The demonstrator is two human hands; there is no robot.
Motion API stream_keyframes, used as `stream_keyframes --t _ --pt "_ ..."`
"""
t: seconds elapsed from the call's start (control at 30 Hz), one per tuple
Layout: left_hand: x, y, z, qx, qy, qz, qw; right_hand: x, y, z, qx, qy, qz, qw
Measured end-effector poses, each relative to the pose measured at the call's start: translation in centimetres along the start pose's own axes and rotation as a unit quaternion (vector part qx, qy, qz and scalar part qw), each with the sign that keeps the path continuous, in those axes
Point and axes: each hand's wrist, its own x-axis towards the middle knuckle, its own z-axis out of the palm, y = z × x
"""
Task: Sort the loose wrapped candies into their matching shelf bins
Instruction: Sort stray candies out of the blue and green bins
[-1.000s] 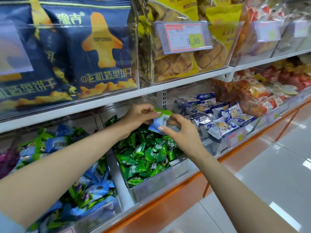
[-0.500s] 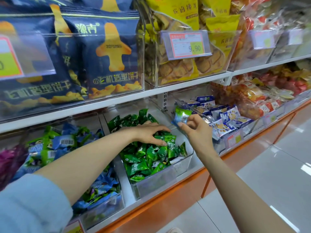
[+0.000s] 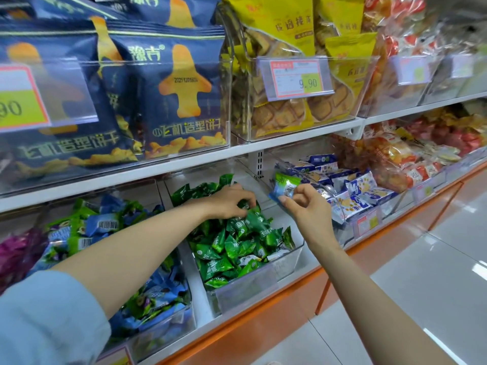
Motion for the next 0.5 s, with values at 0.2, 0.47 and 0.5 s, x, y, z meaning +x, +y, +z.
stream_keyframes --t 0.2,0.47,0.5 --pt "0.1 -2.8 -1.1 0.046 0.117 -0.081 0.989 0.0 -0.2 0.0 -0.006 0.001 -0.001 1.0" --pt "-2.5 1.6 -0.5 -0.025 0.022 0.08 0.996 0.1 0.0 -0.1 -0.009 0.003 0.0 1.0" --pt "-2.7 2.1 0.0 0.04 -0.045 0.086 0.994 0.1 0.0 -0.1 -0.009 0.002 -0.001 1.0"
